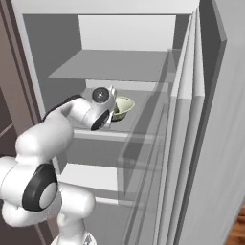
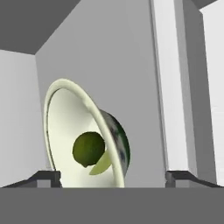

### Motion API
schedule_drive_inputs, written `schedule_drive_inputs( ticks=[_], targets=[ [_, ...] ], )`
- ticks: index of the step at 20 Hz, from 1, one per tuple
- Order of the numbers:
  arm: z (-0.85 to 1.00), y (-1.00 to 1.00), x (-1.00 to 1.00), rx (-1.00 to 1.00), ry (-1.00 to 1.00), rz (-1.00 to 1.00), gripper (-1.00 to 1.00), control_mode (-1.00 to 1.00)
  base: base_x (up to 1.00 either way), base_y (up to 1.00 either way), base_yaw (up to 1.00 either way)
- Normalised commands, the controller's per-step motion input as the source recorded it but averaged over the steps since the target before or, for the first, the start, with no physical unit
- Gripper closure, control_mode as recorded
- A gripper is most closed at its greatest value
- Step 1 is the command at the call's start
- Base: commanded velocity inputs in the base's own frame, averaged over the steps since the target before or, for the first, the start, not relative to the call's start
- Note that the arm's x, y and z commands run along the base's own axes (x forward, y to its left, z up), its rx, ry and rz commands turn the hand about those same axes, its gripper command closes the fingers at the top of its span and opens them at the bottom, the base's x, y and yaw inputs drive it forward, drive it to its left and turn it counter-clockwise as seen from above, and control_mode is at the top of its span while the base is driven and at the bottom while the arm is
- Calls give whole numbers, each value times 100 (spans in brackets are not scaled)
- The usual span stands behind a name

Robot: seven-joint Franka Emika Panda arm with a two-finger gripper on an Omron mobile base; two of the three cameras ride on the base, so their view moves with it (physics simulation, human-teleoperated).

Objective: Place the bowl with the lemon wedge and lime on the second highest shelf of the fridge. Place the bowl with the steak and fish on the top shelf of the fridge.

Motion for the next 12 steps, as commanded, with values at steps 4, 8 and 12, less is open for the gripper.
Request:
schedule_drive_inputs(
  ticks=[4, 8, 12],
  targets=[
    [93, 0, -100, 0, -2, 0, -100, -100, 0, 0, 0],
    [65, 3, -100, 0, 0, 2, -100, -100, 0, 0, 0],
    [31, 0, -100, -3, 0, 8, -100, -100, 0, 0, 0]
  ],
)
